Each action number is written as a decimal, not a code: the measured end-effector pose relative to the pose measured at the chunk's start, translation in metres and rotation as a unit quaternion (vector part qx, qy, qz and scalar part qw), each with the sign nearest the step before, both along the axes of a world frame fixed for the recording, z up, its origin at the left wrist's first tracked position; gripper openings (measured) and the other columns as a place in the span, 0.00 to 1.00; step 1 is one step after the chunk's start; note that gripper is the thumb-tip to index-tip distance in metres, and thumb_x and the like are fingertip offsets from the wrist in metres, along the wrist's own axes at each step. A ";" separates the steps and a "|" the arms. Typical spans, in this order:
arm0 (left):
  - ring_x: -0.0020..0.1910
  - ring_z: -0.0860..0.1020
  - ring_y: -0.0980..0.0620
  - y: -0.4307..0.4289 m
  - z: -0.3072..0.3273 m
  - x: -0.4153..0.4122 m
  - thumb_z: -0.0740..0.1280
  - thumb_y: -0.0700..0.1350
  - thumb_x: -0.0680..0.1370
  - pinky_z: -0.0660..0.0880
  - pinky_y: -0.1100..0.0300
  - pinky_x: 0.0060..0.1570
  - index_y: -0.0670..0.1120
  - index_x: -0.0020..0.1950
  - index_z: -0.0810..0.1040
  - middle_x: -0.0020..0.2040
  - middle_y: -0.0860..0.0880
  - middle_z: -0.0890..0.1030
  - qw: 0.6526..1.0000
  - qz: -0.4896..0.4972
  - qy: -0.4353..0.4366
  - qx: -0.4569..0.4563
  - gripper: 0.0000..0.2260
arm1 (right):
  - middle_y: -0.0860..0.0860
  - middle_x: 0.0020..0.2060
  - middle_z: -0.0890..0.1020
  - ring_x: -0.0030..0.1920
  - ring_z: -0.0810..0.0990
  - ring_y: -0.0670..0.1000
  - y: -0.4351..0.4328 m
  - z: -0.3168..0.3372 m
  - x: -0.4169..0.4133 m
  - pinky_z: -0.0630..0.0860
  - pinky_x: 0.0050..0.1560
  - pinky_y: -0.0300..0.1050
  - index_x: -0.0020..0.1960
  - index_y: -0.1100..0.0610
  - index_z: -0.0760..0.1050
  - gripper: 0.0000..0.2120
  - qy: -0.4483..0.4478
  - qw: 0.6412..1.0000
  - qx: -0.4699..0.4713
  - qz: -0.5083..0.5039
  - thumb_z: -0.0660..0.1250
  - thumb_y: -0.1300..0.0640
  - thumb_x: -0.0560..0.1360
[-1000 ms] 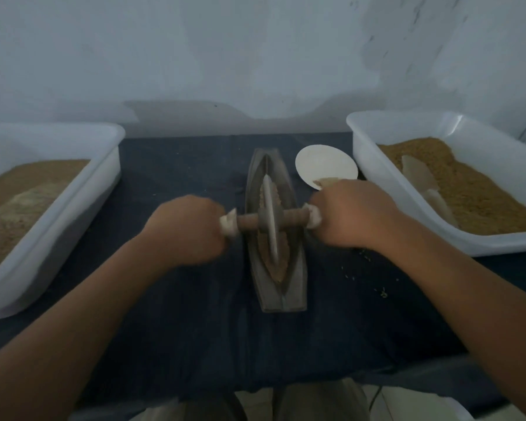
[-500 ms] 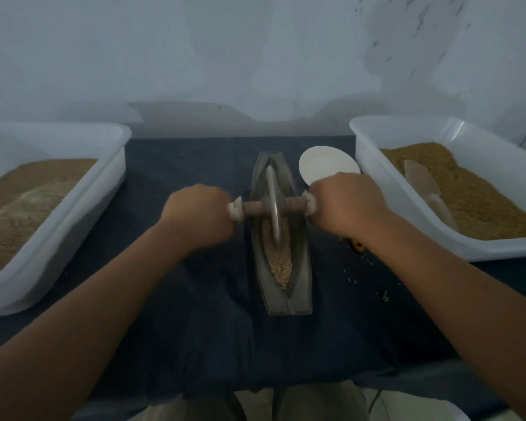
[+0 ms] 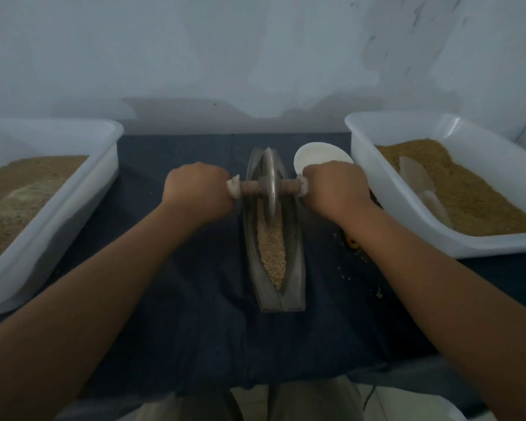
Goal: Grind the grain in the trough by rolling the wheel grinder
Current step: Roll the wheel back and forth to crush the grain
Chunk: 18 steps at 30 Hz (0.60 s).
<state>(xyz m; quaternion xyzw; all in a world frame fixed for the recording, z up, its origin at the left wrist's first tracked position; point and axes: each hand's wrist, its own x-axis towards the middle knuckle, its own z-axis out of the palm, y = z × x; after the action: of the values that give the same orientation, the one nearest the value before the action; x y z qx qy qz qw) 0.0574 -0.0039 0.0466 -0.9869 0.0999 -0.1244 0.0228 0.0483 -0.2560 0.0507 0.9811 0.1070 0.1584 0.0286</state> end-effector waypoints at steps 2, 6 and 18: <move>0.35 0.76 0.45 0.007 0.000 -0.020 0.65 0.55 0.73 0.71 0.56 0.38 0.51 0.36 0.72 0.36 0.52 0.78 1.000 -0.016 0.020 0.014 0.10 | 0.46 0.32 0.75 0.36 0.78 0.53 -0.007 0.001 -0.019 0.68 0.33 0.44 0.36 0.50 0.72 0.13 0.055 0.998 0.001 0.013 0.65 0.48 0.78; 0.22 0.61 0.55 0.027 -0.008 -0.079 0.68 0.56 0.67 0.55 0.64 0.28 0.53 0.31 0.64 0.25 0.56 0.65 0.988 -0.107 -0.089 0.071 0.14 | 0.40 0.24 0.61 0.24 0.59 0.37 -0.018 -0.003 -0.090 0.50 0.28 0.33 0.29 0.42 0.57 0.24 0.024 0.997 0.008 0.073 0.73 0.46 0.70; 0.37 0.78 0.44 -0.004 0.006 0.016 0.67 0.54 0.74 0.72 0.55 0.39 0.50 0.38 0.76 0.36 0.52 0.76 1.000 -0.003 -0.015 0.016 0.09 | 0.50 0.38 0.81 0.41 0.80 0.56 0.001 -0.003 0.017 0.72 0.41 0.47 0.40 0.52 0.79 0.15 -0.010 0.999 0.009 -0.032 0.63 0.45 0.79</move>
<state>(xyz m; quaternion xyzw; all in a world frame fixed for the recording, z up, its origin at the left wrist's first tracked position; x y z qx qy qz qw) 0.0737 -0.0078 0.0525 -0.9841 0.1049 -0.1378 0.0396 0.0653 -0.2553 0.0475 0.9826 0.0742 0.1682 0.0259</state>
